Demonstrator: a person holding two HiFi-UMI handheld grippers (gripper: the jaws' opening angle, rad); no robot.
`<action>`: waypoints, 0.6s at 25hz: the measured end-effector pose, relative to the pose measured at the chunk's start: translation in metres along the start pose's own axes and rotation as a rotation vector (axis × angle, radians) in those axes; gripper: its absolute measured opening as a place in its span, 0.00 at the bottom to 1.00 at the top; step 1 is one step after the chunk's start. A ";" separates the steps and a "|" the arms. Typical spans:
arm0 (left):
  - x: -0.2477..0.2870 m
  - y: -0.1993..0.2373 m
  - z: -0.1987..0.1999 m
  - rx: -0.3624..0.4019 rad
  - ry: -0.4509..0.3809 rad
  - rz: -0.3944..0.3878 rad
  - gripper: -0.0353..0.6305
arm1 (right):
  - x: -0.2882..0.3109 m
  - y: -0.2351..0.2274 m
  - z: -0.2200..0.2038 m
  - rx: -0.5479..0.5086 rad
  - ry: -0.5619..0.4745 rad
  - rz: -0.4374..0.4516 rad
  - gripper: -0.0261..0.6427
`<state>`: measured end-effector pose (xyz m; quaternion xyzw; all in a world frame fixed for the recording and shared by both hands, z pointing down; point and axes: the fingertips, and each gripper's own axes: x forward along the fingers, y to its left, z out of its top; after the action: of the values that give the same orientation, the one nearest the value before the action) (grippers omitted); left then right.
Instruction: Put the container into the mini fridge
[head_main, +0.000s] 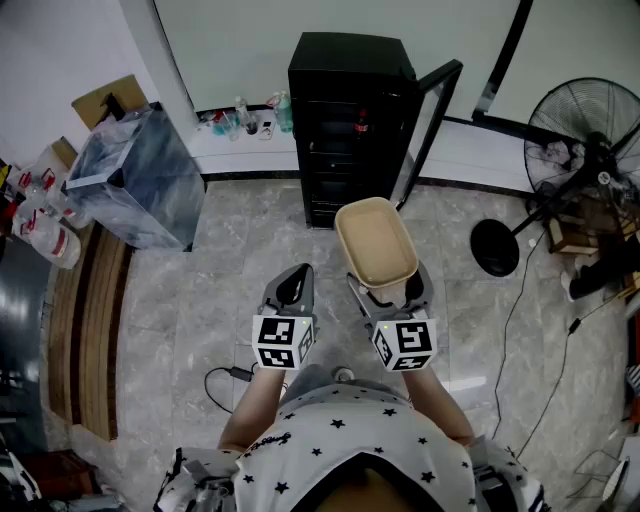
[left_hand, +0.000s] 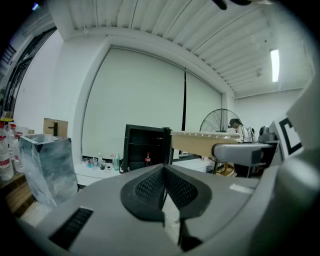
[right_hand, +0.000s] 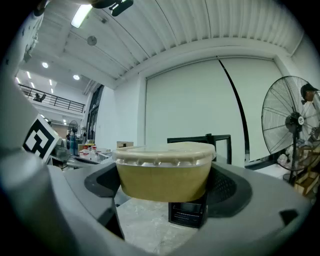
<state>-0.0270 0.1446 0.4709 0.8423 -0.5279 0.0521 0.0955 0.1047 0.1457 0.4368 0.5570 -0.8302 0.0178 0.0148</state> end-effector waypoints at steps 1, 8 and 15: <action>-0.002 -0.004 -0.001 -0.009 0.001 -0.004 0.07 | -0.005 -0.001 0.002 -0.005 0.005 -0.001 0.82; -0.015 -0.013 0.007 -0.019 -0.006 -0.015 0.07 | -0.024 0.004 0.011 -0.002 0.010 -0.002 0.82; -0.017 -0.027 0.004 -0.016 -0.004 -0.020 0.07 | -0.032 -0.004 0.009 0.004 -0.001 -0.001 0.82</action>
<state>-0.0103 0.1701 0.4614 0.8469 -0.5199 0.0453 0.1016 0.1203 0.1733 0.4264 0.5576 -0.8298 0.0190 0.0134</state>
